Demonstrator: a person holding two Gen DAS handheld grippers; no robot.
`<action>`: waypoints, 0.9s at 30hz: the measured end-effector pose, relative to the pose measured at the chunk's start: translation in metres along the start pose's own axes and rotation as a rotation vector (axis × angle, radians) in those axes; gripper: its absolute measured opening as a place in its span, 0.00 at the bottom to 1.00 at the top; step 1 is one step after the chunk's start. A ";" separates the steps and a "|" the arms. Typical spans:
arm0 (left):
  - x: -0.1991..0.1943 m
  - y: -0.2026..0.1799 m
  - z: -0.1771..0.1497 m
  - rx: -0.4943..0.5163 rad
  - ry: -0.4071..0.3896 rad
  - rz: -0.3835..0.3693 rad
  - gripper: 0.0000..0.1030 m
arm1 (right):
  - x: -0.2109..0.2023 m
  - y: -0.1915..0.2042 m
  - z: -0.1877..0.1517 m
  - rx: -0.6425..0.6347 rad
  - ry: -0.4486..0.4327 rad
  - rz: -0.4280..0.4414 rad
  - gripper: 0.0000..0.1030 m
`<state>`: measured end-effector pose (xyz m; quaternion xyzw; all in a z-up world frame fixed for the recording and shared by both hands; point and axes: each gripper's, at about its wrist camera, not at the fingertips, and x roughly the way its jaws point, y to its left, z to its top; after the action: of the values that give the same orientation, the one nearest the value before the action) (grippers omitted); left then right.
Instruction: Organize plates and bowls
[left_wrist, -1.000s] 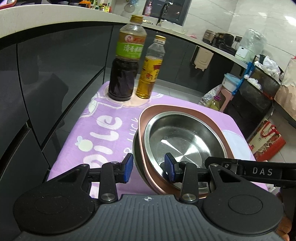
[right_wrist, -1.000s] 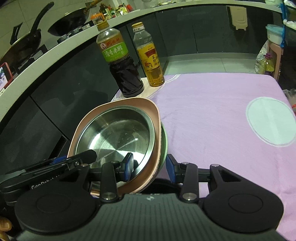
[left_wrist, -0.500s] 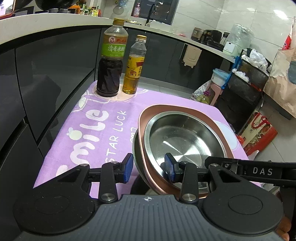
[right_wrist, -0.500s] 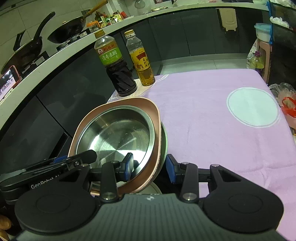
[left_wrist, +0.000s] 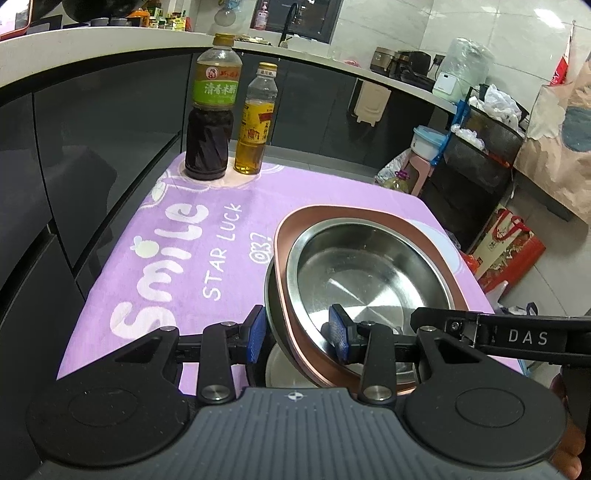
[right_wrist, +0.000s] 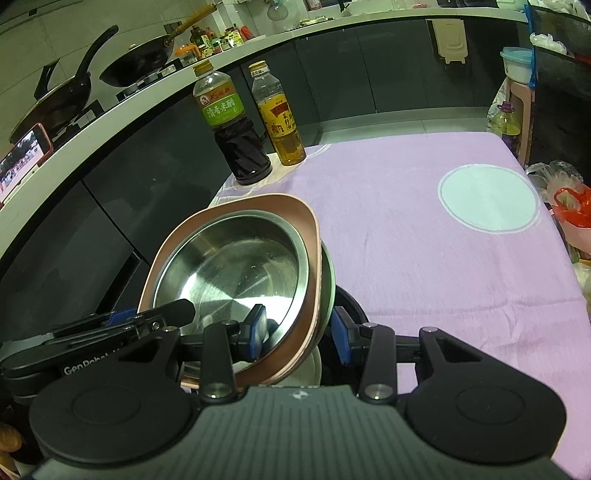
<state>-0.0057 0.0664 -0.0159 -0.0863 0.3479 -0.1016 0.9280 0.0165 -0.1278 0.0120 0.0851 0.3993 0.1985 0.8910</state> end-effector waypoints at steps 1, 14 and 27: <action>0.000 0.000 -0.001 0.003 0.005 -0.002 0.34 | -0.001 0.000 -0.002 0.000 0.001 -0.001 0.36; 0.000 -0.001 -0.016 0.025 0.052 -0.007 0.34 | -0.004 -0.001 -0.018 0.001 0.032 -0.008 0.36; 0.016 -0.003 -0.028 0.081 0.084 0.028 0.32 | 0.017 -0.010 -0.027 0.022 0.065 -0.017 0.37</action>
<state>-0.0125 0.0571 -0.0459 -0.0396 0.3834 -0.1061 0.9166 0.0093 -0.1300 -0.0209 0.0849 0.4310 0.1891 0.8782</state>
